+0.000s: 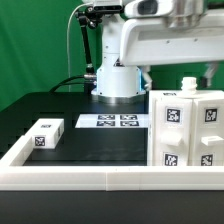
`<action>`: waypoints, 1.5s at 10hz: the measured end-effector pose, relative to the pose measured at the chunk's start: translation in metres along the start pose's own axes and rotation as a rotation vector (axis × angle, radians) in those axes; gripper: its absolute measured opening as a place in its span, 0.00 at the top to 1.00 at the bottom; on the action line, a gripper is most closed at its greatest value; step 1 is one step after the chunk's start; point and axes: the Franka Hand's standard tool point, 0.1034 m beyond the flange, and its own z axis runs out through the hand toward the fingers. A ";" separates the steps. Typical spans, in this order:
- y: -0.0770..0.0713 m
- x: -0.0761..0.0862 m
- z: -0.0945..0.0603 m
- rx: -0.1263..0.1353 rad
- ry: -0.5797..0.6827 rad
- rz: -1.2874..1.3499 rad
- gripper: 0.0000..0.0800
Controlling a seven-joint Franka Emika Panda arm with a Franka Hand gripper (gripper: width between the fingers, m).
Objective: Assemble cabinet
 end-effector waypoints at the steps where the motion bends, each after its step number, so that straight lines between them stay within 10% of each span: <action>1: 0.018 -0.017 0.009 -0.011 0.009 -0.003 0.00; 5: 0.114 -0.062 0.031 -0.059 0.017 -0.019 0.00; 13: 0.114 -0.064 0.033 -0.059 0.013 -0.015 0.00; 15: 0.147 -0.085 0.043 -0.065 -0.021 -0.035 0.00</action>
Offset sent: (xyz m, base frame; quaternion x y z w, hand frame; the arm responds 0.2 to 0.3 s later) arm -0.0355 -0.0980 -0.0221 -0.0244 0.0370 -0.0226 0.9988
